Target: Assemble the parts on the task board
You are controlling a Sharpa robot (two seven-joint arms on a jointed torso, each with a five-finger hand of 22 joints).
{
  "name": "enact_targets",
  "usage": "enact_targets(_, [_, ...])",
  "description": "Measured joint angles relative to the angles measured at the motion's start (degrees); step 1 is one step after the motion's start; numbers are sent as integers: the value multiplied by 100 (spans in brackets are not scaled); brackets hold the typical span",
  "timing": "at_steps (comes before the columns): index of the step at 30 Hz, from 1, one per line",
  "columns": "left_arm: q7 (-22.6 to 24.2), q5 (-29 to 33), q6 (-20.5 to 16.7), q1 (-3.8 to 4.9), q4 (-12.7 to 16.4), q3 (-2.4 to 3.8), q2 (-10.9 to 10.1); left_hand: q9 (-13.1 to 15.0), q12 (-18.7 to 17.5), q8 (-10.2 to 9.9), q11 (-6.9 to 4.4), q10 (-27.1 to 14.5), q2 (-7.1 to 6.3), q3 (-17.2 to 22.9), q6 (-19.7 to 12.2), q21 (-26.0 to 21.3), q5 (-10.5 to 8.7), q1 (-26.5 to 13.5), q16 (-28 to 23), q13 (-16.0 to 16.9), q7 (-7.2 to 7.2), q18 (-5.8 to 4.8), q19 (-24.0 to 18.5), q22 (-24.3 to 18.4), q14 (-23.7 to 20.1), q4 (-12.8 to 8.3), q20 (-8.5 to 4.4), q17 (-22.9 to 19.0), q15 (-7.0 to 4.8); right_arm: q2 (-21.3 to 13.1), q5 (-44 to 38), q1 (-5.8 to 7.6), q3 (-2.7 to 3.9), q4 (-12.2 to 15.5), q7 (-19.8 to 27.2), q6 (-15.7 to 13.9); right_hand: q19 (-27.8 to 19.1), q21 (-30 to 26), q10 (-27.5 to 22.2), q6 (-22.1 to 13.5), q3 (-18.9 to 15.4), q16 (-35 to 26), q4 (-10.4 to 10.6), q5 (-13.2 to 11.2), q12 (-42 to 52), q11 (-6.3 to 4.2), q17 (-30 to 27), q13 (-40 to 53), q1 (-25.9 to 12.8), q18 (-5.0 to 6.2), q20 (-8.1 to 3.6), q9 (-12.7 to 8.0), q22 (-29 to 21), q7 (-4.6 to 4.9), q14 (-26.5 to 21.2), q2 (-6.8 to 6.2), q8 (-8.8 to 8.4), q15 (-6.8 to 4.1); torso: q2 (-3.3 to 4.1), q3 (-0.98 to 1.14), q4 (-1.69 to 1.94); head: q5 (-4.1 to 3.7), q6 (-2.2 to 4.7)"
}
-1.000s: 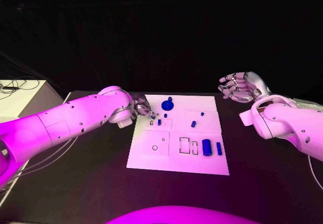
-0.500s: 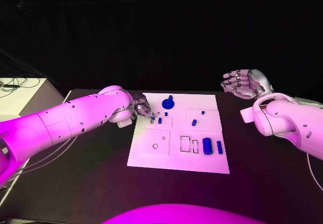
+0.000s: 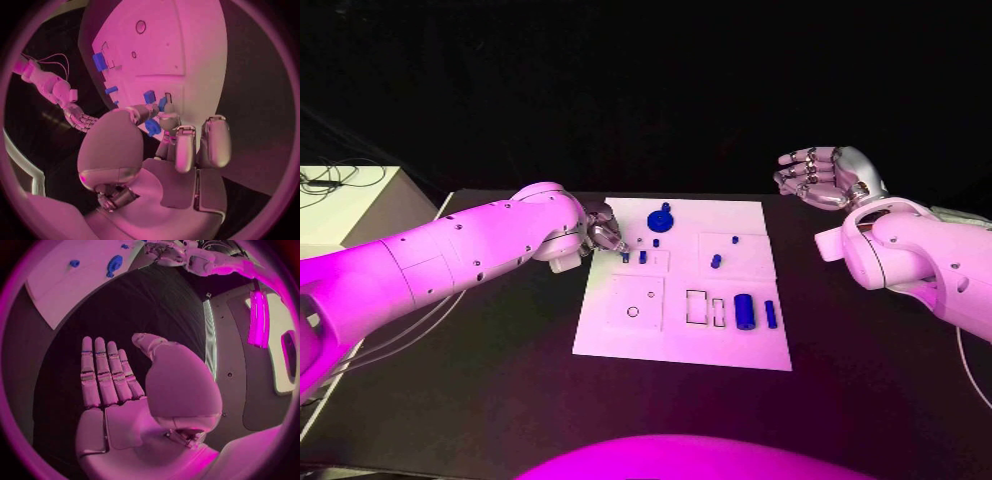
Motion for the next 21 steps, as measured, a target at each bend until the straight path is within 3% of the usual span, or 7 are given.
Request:
enact_targets(5, [0,-51,61,0,-7,-1,6,0,0,-17,0,0,2,0,0,0,0,2,0,-7,0,0,0,0,0,0,0,0,0,-1,22,0,0,-9,12,11,-20,0,11,0,-8,-31,-7,0,0,11,-23,-33,-11,-1,-20,-10,-46,0,6,11,0,6,-1,0,1,-4,-7])
enact_targets(10, [2,-113,113,-1,-15,-2,11,0,0,-22,0,-1,3,0,0,0,-1,3,0,-7,0,0,0,0,0,0,0,0,0,-1,35,0,0,-21,21,16,-290,0,33,0,-32,-121,-30,0,-22,32,-133,-175,-30,-1,44,-65,-292,0,53,30,-23,53,-1,1,4,-5,-17])
enact_targets(21, [9,-198,146,-1,-33,-3,35,-2,-24,-10,1,-1,14,0,8,0,-18,14,0,-12,7,0,0,-1,0,0,0,0,0,-6,51,0,0,-32,37,17,-301,0,33,0,-48,-143,-47,0,-22,32,-158,-206,-30,-1,56,-71,-353,0,53,30,-22,52,-1,0,4,0,-24])
